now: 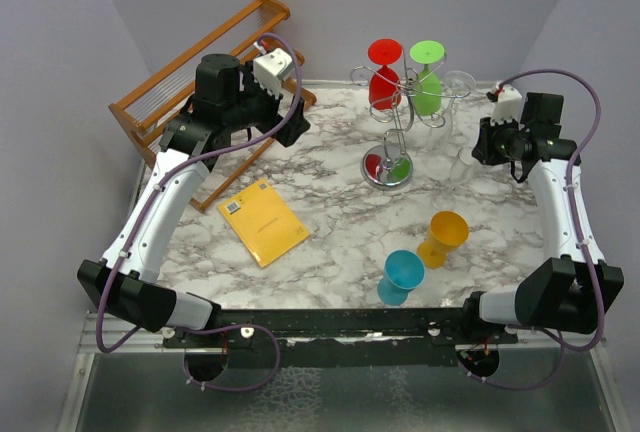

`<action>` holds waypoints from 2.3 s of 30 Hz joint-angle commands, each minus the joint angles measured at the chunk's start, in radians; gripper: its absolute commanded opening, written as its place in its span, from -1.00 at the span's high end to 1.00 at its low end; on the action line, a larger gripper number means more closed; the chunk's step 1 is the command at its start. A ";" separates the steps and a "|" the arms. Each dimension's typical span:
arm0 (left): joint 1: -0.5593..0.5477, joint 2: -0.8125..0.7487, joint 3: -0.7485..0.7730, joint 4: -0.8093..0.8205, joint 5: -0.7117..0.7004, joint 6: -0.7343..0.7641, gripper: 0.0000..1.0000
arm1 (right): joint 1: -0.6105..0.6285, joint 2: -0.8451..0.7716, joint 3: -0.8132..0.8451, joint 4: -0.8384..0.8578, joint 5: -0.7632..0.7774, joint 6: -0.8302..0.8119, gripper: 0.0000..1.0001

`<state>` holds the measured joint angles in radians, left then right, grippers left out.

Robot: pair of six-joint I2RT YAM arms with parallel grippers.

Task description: Place the wine glass upside down on the wine glass rack

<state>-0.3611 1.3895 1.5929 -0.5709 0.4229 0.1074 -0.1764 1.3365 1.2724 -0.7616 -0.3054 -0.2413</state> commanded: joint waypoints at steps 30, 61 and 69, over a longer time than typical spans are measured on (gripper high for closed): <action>0.048 -0.036 0.032 0.050 -0.042 -0.069 -0.98 | 0.025 0.106 0.801 0.130 0.243 -0.017 0.98; 0.061 0.130 0.172 0.417 0.233 -0.627 -0.80 | 0.259 0.167 0.930 0.259 -0.382 0.388 0.98; 0.058 0.165 0.134 0.504 0.288 -0.727 -0.58 | 0.328 0.173 0.871 0.272 -0.413 0.377 0.98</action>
<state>-0.3027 1.5433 1.7401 -0.1566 0.6437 -0.5411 0.1257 1.5200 2.1624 -0.5461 -0.6754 0.1268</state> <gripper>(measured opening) 0.820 0.029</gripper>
